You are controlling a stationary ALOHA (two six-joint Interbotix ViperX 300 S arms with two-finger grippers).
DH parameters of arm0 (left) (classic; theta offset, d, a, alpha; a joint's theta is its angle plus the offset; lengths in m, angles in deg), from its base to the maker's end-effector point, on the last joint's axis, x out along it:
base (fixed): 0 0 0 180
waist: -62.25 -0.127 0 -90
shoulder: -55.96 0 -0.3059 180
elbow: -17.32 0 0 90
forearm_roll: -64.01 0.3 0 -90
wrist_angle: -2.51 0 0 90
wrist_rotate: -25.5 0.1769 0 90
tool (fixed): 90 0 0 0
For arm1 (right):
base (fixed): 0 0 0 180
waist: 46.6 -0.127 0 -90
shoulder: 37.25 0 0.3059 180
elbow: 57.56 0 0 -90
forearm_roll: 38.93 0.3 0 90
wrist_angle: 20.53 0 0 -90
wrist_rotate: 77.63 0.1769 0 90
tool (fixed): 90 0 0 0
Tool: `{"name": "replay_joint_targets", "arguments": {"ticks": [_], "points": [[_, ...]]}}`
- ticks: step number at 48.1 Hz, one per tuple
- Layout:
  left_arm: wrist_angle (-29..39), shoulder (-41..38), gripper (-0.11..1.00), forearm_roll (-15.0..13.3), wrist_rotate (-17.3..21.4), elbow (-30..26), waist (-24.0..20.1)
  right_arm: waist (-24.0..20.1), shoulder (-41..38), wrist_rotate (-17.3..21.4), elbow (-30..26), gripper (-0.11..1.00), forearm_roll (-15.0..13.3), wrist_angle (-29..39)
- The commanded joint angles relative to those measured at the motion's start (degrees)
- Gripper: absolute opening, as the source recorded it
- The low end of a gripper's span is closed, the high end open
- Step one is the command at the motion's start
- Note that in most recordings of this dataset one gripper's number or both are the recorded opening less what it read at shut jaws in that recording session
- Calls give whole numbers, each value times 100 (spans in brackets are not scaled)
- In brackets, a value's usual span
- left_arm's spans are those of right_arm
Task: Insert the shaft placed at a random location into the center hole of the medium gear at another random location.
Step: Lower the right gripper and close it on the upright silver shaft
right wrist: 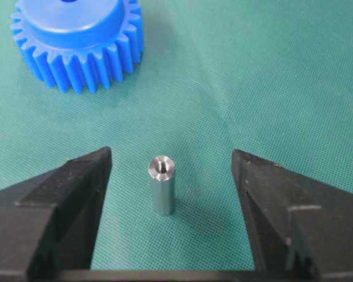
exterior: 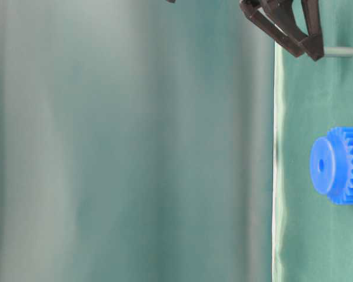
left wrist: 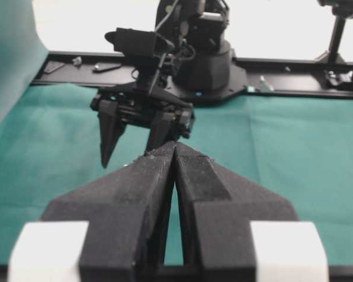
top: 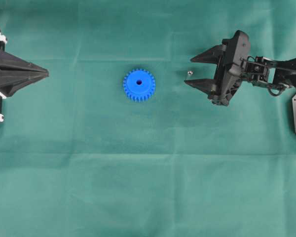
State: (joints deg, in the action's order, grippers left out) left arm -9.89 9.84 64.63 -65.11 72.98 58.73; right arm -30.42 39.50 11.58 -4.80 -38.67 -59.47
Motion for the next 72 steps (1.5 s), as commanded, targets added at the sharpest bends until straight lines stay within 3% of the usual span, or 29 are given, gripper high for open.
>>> {"name": "replay_joint_targets", "arguments": {"ticks": [1,6,13,16,35,54,72], "points": [[-35,-53,0,18,-9,-70,-18,26,44,26,-97,75,18,-70],[-35,-53,0,9,-9,-70,-18,9,26,35,-114,64,18,-26],[-26,-53,0,9,-9,-70,-18,-53,26,26,-123,25,0,-70],[-26,-53,0,9,-9,-70,-18,-62,26,26,-114,14,0,-79],[53,-44,0,9,-18,-70,-18,-97,193,70,-141,13,0,62],[62,-53,0,9,-26,-70,-18,-220,1644,70,-527,13,9,1784],[88,-53,0,9,-26,-62,-18,-229,1767,79,-554,13,18,1925]]}}
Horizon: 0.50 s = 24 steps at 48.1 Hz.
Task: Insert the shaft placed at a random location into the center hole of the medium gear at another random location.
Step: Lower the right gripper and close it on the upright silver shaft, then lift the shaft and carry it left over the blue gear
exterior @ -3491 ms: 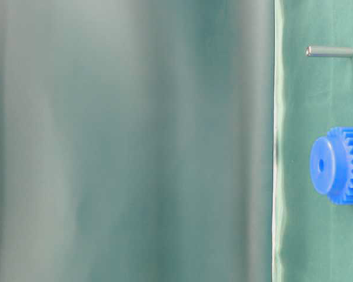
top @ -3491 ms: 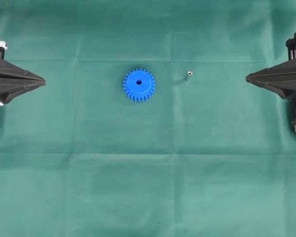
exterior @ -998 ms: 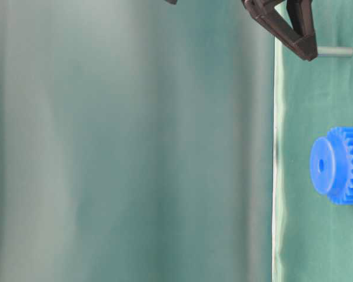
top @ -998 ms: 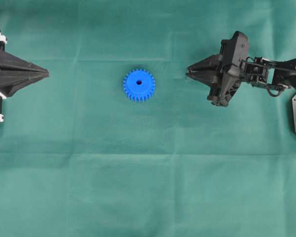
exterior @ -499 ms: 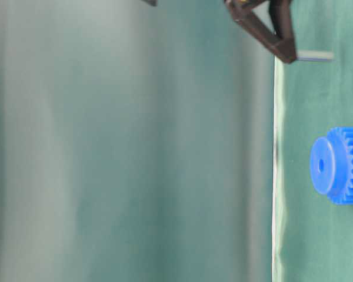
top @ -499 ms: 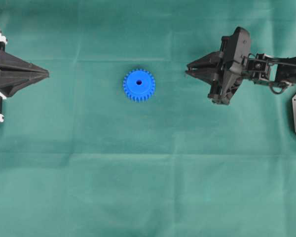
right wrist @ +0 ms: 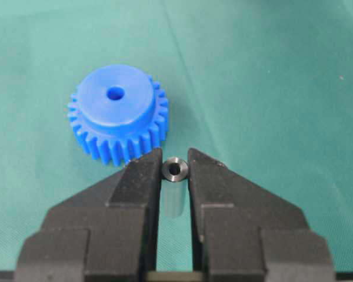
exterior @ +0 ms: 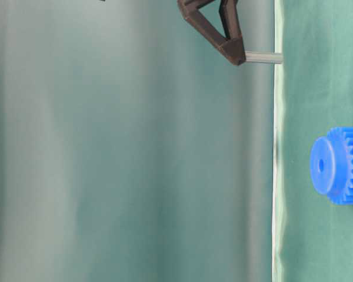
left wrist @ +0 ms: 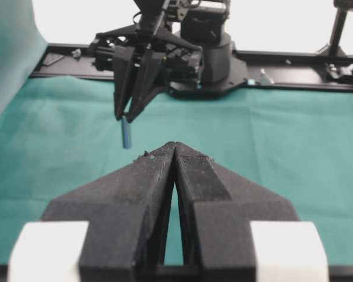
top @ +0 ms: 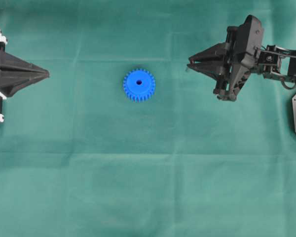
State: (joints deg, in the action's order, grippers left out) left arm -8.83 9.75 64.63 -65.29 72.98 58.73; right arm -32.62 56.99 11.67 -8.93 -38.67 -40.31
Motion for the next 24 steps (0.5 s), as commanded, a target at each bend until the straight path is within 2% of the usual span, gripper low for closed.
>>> {"name": "replay_joint_targets", "arguments": {"ticks": [1,12,24], "points": [[-18,-44,0,9,-9,-62,-18,-9,9,70,-141,13,18,0],[9,-44,0,9,-9,-62,-18,-35,-132,79,-264,13,18,0],[26,-44,0,9,0,-62,-18,-211,-589,79,-738,13,26,-26]]}}
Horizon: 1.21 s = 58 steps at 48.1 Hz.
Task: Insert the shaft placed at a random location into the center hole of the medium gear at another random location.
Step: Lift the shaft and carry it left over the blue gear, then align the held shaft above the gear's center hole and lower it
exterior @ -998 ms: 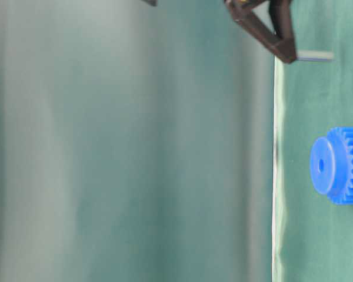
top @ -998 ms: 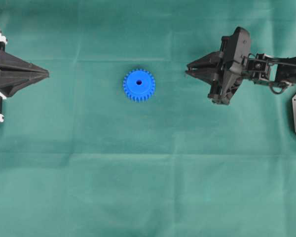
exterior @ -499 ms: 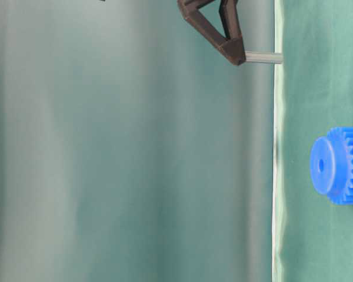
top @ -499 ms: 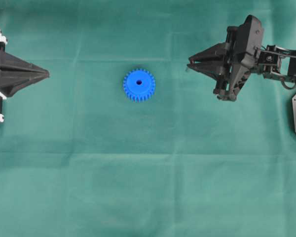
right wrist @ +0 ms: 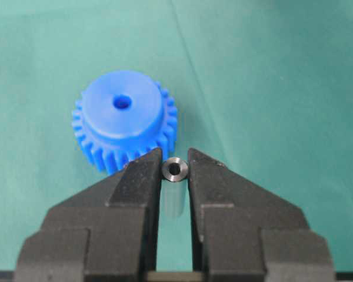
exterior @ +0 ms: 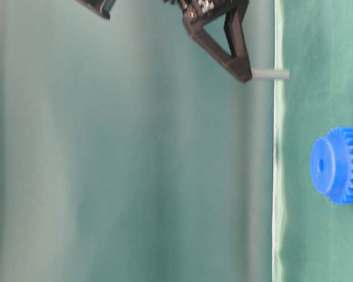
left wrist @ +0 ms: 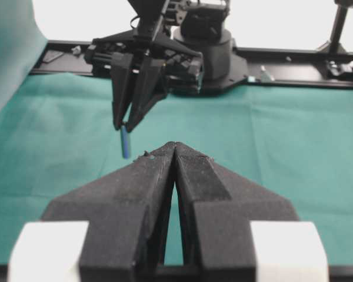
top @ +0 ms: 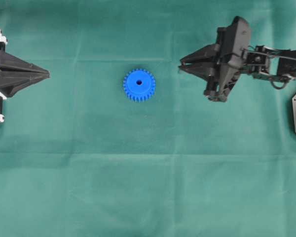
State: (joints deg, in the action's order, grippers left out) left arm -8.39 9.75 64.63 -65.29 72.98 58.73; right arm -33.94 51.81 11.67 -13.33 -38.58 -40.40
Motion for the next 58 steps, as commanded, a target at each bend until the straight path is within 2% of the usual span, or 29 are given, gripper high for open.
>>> {"name": "replay_joint_targets", "arguments": {"ticks": [1,20,29,58], "points": [[-9,-44,0,9,0,-62,-18,-97,-114,79,-352,13,18,-18],[62,-44,0,9,0,-53,-44,-404,-1090,79,-1433,13,26,9],[70,-44,0,9,0,-53,-44,-422,-1362,70,-1749,13,18,0],[105,-44,0,9,0,-44,-44,-431,-1494,70,-1846,13,18,9]]}}
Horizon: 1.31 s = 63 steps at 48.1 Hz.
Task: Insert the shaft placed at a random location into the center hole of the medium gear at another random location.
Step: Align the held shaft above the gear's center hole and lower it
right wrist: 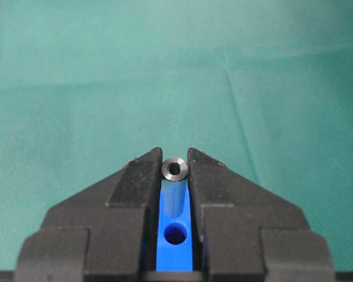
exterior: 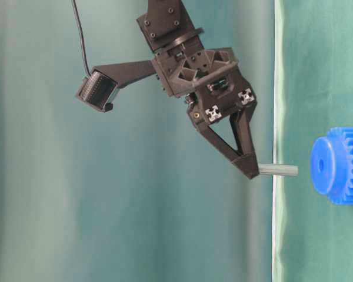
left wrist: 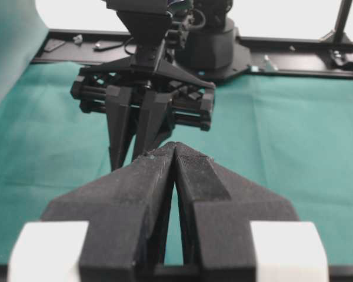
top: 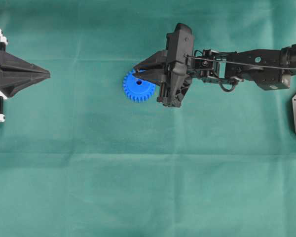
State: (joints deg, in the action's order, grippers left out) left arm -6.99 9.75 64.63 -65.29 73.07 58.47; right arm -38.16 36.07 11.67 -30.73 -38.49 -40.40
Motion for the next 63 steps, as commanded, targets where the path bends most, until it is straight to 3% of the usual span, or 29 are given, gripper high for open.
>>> {"name": "replay_joint_targets", "arguments": {"ticks": [1,63], "points": [[-35,-44,0,9,0,-53,-26,0,79,70,-105,13,9,9],[-18,-44,0,9,0,-44,-26,-9,-501,70,-53,13,88,-237]]}}
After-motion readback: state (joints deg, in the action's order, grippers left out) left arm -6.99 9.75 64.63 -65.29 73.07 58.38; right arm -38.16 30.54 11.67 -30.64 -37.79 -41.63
